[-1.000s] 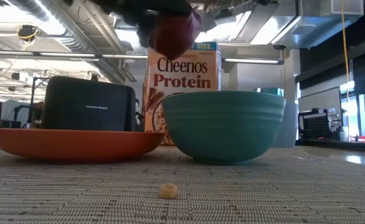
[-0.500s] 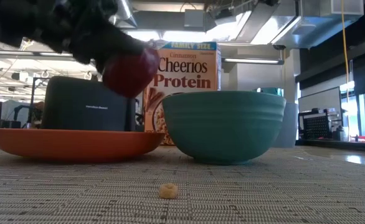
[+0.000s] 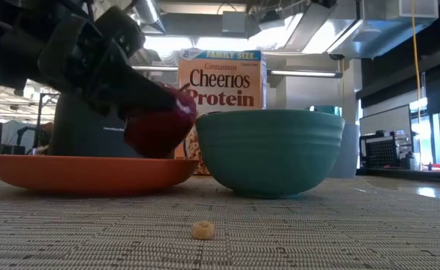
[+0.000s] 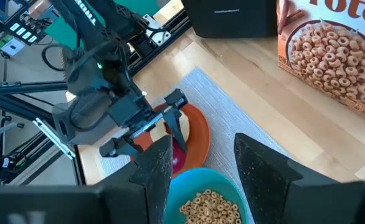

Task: Arrange a breakfast setting
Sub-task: Put the red apple on the orange plate

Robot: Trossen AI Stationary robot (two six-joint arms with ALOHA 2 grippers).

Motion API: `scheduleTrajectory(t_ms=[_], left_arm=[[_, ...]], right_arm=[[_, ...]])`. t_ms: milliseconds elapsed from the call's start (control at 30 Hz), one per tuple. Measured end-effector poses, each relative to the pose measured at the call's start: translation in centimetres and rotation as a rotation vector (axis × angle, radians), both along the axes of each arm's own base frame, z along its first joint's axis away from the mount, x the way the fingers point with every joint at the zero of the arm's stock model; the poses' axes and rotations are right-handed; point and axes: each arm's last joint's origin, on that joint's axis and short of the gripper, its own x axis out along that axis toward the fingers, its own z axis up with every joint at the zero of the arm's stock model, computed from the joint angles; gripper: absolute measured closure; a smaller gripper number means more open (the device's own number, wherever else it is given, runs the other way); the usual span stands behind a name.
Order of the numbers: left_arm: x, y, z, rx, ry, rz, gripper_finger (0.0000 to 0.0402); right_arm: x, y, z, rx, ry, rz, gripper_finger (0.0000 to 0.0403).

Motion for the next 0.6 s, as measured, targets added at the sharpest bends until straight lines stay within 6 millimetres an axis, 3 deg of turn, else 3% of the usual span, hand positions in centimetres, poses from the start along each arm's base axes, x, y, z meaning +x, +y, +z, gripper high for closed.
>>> scheduleTrajectory(t_ms=[333, 600], left_arm=[[0.2, 0.0, -1.7, 0.038, 0.043, -0.008, 0.0102], [0.3, 0.3, -1.7, 0.040, 0.045, 0.004, 0.0101]], right_arm=[[0.0, 0.0, 0.0, 0.020, -0.006, -0.028, 0.0237], [0.0, -0.1, 0.0, 0.024, -0.010, -0.052, 0.0237]])
